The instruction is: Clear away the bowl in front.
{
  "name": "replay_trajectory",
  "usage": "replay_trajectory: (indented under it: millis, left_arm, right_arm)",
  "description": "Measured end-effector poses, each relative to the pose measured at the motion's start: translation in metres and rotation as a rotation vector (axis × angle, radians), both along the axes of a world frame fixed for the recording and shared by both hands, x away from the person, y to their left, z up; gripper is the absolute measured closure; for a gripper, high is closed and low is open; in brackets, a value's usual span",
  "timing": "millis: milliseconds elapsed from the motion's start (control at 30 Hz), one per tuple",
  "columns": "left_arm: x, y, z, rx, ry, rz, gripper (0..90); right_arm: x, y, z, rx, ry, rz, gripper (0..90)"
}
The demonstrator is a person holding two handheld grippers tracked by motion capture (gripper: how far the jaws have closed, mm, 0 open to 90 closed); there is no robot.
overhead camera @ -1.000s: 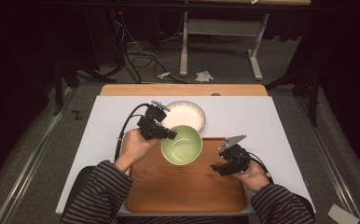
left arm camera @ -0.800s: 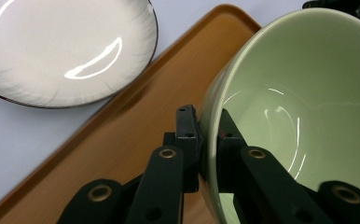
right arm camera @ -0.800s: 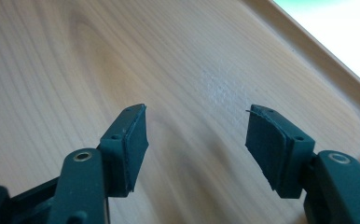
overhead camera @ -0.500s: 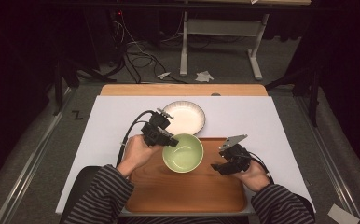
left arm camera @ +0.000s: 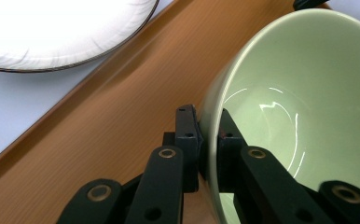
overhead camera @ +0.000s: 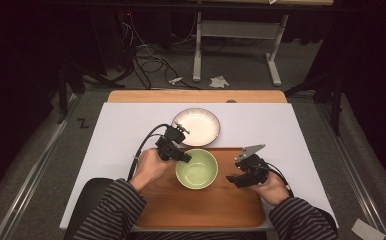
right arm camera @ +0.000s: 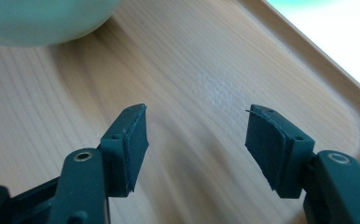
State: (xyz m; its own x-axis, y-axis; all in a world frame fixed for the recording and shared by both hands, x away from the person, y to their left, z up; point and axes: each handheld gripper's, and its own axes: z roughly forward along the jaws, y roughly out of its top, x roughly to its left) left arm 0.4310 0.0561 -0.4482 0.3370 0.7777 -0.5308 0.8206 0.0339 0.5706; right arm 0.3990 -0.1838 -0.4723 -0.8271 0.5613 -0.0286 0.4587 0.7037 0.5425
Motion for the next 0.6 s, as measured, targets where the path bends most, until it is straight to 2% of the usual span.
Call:
replay_trajectory:
  millis: [267, 333, 600]
  left_arm:
    - [0.002, -0.003, -0.010, 0.017, 0.016, 0.000, 84.0]
    - [0.004, -0.003, -0.013, 0.017, 0.031, 0.003, 84.0]
    - [0.006, -0.001, -0.018, 0.014, 0.044, 0.016, 83.9]
  right_arm:
    - [-0.001, 0.000, 0.001, 0.001, -0.002, -0.001, 40.5]
    - [0.000, 0.000, 0.000, 0.002, 0.000, 0.003, 40.5]
    - [0.000, 0.000, 0.000, 0.002, 0.000, 0.002, 40.5]
